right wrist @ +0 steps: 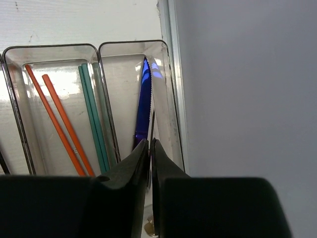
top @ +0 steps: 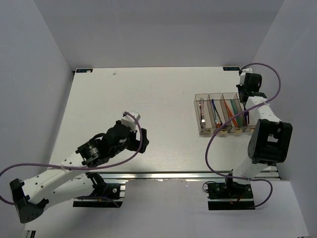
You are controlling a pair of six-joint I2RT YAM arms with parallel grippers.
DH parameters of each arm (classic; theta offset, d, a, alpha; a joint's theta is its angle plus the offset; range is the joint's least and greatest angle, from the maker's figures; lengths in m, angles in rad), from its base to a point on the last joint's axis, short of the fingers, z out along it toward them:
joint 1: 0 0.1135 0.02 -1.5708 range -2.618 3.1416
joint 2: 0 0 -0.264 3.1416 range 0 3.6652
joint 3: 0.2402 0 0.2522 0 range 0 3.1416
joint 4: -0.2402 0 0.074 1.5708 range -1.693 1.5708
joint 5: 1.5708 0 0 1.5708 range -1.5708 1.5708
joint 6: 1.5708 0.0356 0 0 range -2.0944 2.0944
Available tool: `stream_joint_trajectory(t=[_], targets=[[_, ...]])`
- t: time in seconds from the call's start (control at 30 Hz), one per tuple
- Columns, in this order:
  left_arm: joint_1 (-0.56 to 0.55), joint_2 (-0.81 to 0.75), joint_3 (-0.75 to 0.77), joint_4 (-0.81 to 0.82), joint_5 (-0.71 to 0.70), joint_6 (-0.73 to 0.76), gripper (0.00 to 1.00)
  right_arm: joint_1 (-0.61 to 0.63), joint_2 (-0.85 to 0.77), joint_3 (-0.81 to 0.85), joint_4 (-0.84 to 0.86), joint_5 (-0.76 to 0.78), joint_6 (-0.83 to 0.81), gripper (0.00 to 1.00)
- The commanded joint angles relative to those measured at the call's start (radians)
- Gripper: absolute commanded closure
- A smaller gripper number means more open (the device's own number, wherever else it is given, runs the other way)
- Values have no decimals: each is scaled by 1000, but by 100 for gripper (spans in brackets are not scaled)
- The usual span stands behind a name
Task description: Sort the eating utensils into containers
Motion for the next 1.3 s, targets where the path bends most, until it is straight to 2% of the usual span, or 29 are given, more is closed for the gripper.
stream_joint_trajectory(t=[0.0, 0.2, 0.23, 0.4, 0.43, 0.47, 0.5, 0.63, 0.8, 0.9, 0.93, 1.0, 1.07, 1.13, 1.27], targets=[[-5, -2, -2, 7, -28, -3, 2, -6, 7, -7, 60, -11, 2, 89], [-5, 8, -3, 9, -26, -3, 2, -11, 30, 27, 51, 11, 9, 89], [-5, 11, 0, 7, -28, -3, 2, -14, 32, 28, 51, 20, 15, 87], [-5, 11, -2, 6, -35, -3, 2, -12, 38, 32, 53, 32, 30, 62], [-5, 11, -2, 7, -34, -3, 2, -14, 44, 47, 40, 35, 44, 60], [-5, 14, 0, 9, -31, -3, 2, -14, 41, 53, 36, 31, 47, 50], [-5, 16, -2, 7, -29, -3, 2, -14, 39, 61, 31, 31, 51, 11], [-5, 22, 0, 2, -48, -3, 2, -14, -11, 128, 4, 18, 108, 11], [-5, 47, 13, -13, -87, -13, 2, -14, -50, 318, -136, 49, 243, 11], [6, 57, 33, -50, -216, -40, 2, -3, -128, 370, -229, -30, 335, 11], [14, 56, 44, -66, -321, -52, 2, 4, -195, 360, -236, -64, 347, 11], [43, 45, 58, -96, -438, -103, 2, 12, -282, 287, -230, -156, 390, 11], [73, 31, 70, -125, -567, -128, 2, 18, -437, 224, -205, -230, 423, 11], [112, 16, 93, -142, -627, -146, 2, 18, -576, 130, -205, -255, 471, 11], [156, 50, 205, -200, -739, -177, 2, 18, -786, -83, -239, -417, 522, 11]])
